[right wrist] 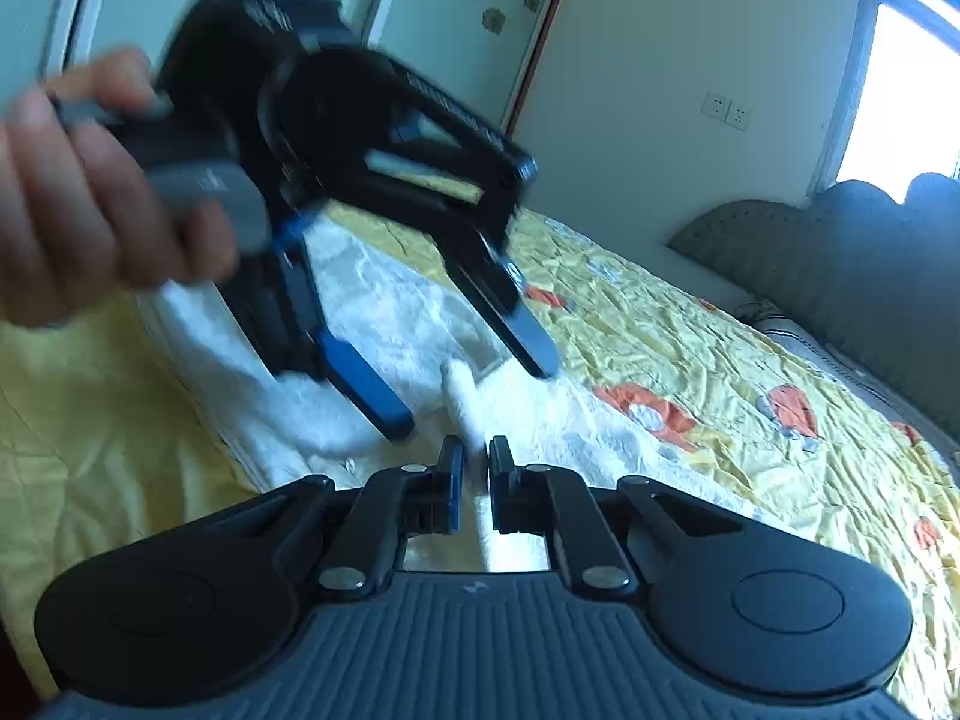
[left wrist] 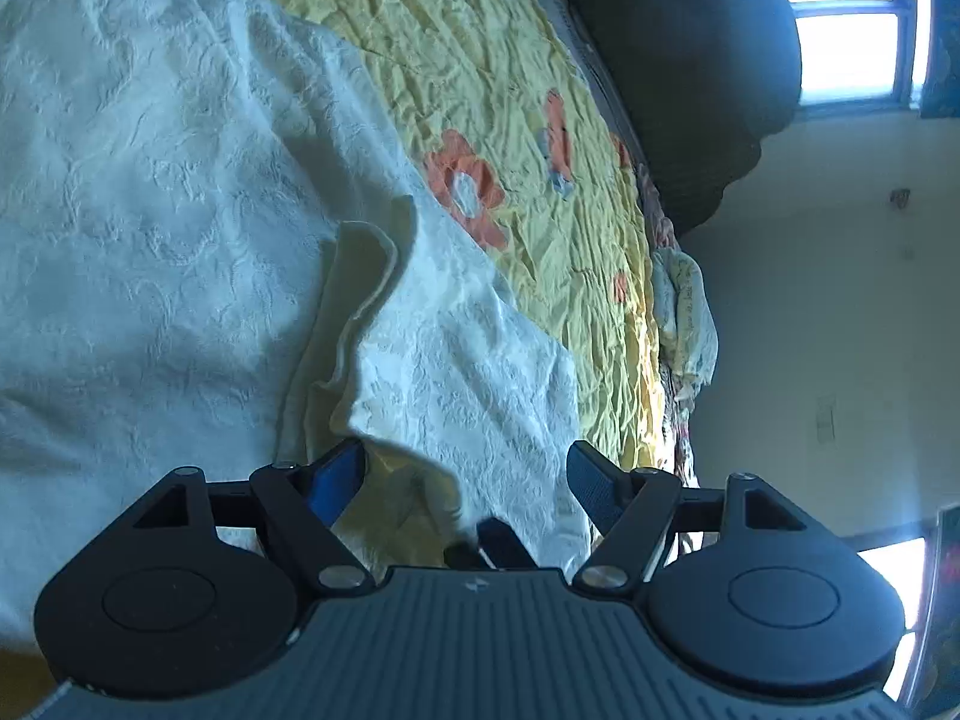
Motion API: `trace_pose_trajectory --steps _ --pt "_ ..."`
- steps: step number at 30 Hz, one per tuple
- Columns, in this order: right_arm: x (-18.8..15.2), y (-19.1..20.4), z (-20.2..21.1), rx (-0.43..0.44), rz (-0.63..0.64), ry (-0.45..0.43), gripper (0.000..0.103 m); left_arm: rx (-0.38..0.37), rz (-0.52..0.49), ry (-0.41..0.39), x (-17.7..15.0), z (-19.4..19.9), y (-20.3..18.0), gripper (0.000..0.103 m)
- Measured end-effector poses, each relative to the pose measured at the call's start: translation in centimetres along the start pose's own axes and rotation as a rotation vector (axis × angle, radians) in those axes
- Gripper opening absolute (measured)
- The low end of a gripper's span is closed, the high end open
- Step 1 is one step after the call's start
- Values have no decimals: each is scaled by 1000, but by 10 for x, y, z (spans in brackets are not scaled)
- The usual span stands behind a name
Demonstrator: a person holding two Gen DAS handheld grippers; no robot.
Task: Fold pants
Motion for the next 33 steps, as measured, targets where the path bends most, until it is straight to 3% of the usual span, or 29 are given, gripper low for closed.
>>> trace_pose_trajectory --steps 2,3,4,5,7,12,14,16,17,18,19,22,25,29,31,32,33 --pt "1 4 2 34 -9 -4 9 -22 22 -15 12 -8 5 74" --pt "1 5 0 37 -7 -1 9 -23 47 -10 15 -12 9 64" --pt "-1 7 1 31 1 7 9 -26 73 -4 18 -14 12 48" --pt "-3 10 -2 22 14 23 9 -32 69 5 19 -16 14 44" --pt "-8 18 -10 7 52 68 9 -23 66 7 17 -16 17 24" --pt "-17 33 -16 -203 231 108 14 -49 51 5 14 -10 17 18" --pt "-19 39 -18 -215 272 130 16 -51 63 9 14 -10 17 19" --pt "-21 44 -16 -231 296 140 25 -41 72 10 15 -8 20 28" --pt "-23 48 -14 -245 313 141 40 -34 84 10 15 -7 22 34" --pt "-24 48 -15 -275 327 130 56 -33 98 14 15 -8 25 50" --pt "-25 47 -16 -301 341 125 60 -58 109 16 14 -6 26 59" --pt "-24 36 -32 -314 322 139 60 -105 126 47 6 -1 25 69" --pt "-19 37 -41 -353 327 118 60 -88 105 45 -1 5 20 69" --pt "-21 50 -51 -463 450 93 59 -140 103 59 -3 8 9 69" --pt "-21 50 -52 -479 445 80 58 -143 105 55 -1 6 7 69" --pt "-21 48 -53 -469 426 81 51 -138 104 52 0 5 7 70" --pt "-22 45 -54 -450 400 89 27 -122 97 48 1 2 6 70"
Point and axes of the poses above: each gripper's, at about its wrist camera, not at the fingertips, and z roughly against the way its jaws point, y to its left, x to its top, the point moved 8 cm from there along -z, roughly the way its jaws point, and after that the axes turned 13 degrees about y, right-handed, at the moved point
